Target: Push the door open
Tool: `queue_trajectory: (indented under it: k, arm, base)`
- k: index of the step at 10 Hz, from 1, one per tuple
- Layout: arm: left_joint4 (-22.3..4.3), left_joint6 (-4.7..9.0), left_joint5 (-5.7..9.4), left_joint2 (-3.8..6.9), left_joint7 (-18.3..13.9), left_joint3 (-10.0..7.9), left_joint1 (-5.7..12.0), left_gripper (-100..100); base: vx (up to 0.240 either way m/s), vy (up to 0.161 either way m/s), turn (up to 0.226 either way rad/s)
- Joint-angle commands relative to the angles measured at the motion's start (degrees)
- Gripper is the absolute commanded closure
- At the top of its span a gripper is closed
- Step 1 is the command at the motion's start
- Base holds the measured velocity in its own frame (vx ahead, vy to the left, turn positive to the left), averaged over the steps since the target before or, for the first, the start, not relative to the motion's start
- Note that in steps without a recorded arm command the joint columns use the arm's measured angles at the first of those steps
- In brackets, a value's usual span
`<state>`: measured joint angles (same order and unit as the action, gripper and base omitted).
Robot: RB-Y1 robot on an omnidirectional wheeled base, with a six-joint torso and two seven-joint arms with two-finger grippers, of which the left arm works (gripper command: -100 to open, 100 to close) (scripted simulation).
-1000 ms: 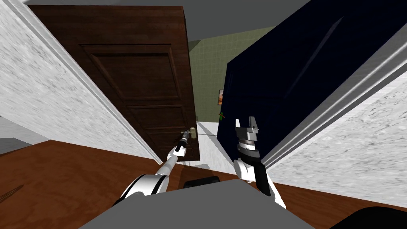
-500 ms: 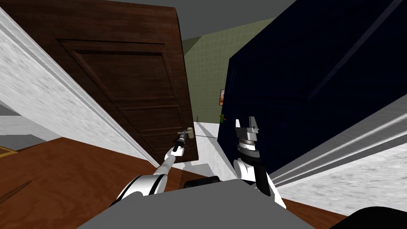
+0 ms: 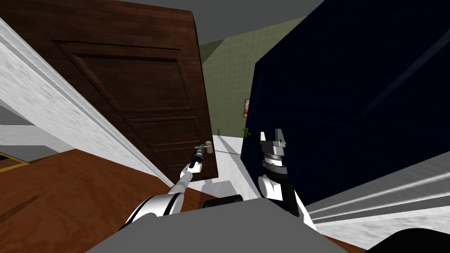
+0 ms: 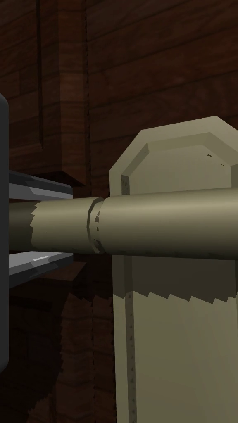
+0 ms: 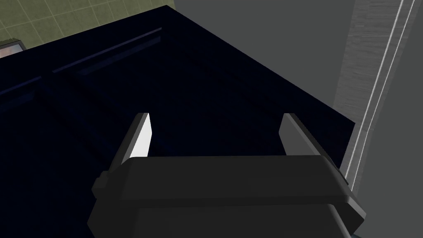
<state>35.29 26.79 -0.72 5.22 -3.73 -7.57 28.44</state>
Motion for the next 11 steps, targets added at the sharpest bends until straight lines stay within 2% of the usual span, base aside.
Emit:
queue_trajectory:
  k: [1,3,6,7,11]
  arm:
    - [1.0,-0.15,0.38,1.15,0.2,-1.07,-0.48,100]
    - [1.0,-0.19,0.92,1.66,0.7,-2.61,-0.66,100]
    - [1.0,-0.19,0.92,1.66,0.7,-2.61,-0.66,100]
    - [1.0,-0.21,1.29,2.00,1.1,-3.66,-0.78,100]
    - [0.9,-0.25,1.91,2.52,1.8,-5.42,-0.97,100]
  base:
    - [0.137,-0.133,0.050]
    - [0.168,-0.158,0.105]
    - [0.060,-0.042,0.008]
    - [0.082,-0.062,0.038]
    - [0.136,-0.122,0.071]
